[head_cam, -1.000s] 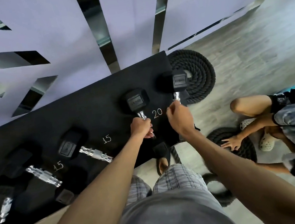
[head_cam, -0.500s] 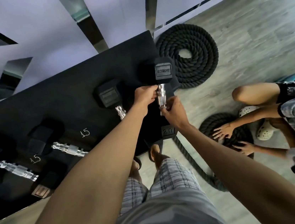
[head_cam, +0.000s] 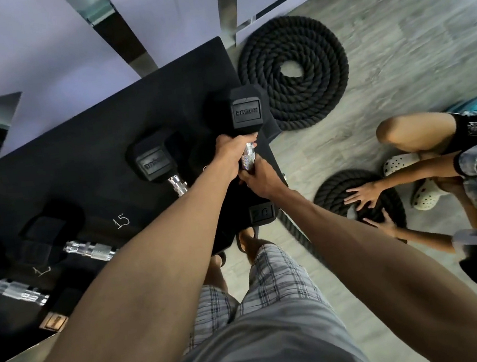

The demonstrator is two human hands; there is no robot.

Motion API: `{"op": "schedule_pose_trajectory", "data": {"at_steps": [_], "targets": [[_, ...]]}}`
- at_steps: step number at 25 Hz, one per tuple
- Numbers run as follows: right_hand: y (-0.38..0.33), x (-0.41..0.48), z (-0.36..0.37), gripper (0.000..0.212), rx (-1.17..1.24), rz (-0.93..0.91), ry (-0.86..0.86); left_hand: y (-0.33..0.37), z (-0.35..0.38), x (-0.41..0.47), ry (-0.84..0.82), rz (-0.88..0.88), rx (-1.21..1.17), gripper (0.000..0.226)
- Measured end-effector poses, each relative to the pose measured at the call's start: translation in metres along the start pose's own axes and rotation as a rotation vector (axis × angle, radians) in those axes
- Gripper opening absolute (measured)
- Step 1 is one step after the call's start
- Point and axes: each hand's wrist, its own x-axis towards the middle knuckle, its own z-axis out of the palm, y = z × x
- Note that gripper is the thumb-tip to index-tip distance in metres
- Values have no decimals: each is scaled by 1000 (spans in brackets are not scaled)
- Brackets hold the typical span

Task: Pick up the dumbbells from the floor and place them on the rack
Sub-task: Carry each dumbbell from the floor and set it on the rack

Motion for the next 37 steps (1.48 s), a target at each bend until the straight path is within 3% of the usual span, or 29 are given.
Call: {"op": "schedule_pose_trajectory", "data": {"at_steps": [4, 15, 18, 20, 23, 27, 34, 37], "targets": [[-6, -5, -5, 35, -13, -13, -4, 0, 4, -2, 56, -15, 35, 13], [-8, -7, -11, 41, -168, -89, -135, -8, -12, -9, 135, -31, -179, 13], [-14, -6, -16, 44, -218, -26, -184, -8, -20, -10, 105, -33, -86, 15], [-22, -13, -21, 46, -274, -11, -194, -12, -32, -18, 109, 2, 96, 15], [-31, -31, -23, 43, -360, -91, -48, -21, -55, -35, 186, 87, 438, 22], [-39, -64, -6, 26, -335, -208, 204, -38, -96, -58, 234, 142, 513, 16], [-40, -87, 63, 32, -317, -251, -49, -75, -157, -62, 438, 197, 512, 37], [-36, -87, 84, 38, -329, -290, -86, -77, -163, -59, 408, 212, 364, 46]]}}
